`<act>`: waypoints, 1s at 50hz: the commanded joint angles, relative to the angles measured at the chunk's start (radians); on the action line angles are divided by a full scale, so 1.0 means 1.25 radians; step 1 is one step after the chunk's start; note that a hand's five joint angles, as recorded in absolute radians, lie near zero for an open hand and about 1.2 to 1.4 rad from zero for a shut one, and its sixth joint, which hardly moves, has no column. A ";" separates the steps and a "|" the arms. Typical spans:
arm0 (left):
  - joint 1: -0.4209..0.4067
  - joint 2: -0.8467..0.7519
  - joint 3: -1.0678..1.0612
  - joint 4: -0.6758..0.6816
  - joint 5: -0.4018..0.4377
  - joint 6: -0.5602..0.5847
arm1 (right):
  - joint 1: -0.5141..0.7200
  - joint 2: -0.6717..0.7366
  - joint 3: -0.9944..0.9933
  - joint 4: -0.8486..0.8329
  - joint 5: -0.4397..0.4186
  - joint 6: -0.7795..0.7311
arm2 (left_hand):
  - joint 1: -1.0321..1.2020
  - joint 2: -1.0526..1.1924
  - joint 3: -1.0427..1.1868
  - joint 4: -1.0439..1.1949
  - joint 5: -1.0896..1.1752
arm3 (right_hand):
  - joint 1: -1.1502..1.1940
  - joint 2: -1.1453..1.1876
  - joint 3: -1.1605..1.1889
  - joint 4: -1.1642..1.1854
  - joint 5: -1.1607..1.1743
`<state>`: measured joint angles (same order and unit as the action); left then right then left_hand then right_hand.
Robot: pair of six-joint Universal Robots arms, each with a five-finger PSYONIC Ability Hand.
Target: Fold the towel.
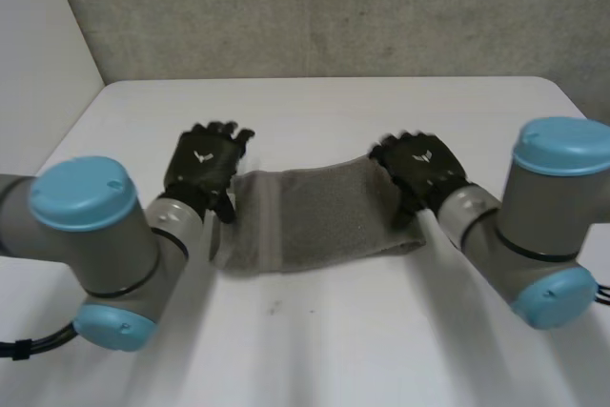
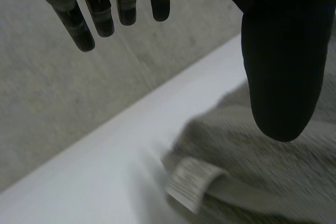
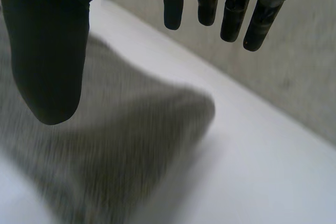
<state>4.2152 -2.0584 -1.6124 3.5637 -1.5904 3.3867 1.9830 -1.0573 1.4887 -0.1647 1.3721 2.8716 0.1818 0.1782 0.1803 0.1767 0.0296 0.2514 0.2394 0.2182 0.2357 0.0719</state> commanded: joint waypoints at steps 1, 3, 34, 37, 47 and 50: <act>-0.018 -0.077 0.019 -0.014 -0.026 0.004 | -0.092 0.039 0.091 -0.009 -0.118 -0.018 | 0.023 0.026 0.024 0.027 0.005 | 0.087 0.097 0.114 0.100 0.091; -0.022 -0.080 0.019 -0.014 -0.026 0.003 | -0.098 0.051 0.095 -0.021 -0.137 -0.021 | 0.023 0.026 0.024 0.027 0.005 | 0.190 0.200 0.217 0.203 0.194; -0.007 0.145 -0.069 -0.017 -0.052 0.001 | 0.091 0.044 -0.183 -0.036 -0.110 -0.034 | 0.002 0.005 0.003 0.006 -0.016 | 0.916 0.926 0.942 0.928 0.920; 0.014 0.164 -0.080 -0.016 -0.068 0.001 | 0.175 0.097 -0.224 -0.014 -0.116 -0.090 | 0.002 0.005 0.003 0.006 -0.016 | 0.916 0.926 0.942 0.928 0.920; 0.017 0.164 -0.075 -0.015 -0.071 -0.005 | 0.268 0.177 -0.188 0.075 -0.111 -0.228 | 0.002 0.005 0.003 0.006 -0.016 | 0.875 0.884 0.901 0.887 0.879; 0.012 0.159 -0.069 -0.014 -0.071 -0.003 | 0.267 0.155 -0.180 0.075 -0.111 -0.218 | 0.002 0.005 0.003 0.006 -0.016 | 0.609 0.619 0.636 0.622 0.613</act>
<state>4.2430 -1.8454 -1.7128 3.5430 -1.6823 3.3833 2.3211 -0.8296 1.2241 -0.0965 1.2243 2.6076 0.1783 0.1731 0.1743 0.1732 0.0296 1.0157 1.1768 1.1902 1.1925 0.9455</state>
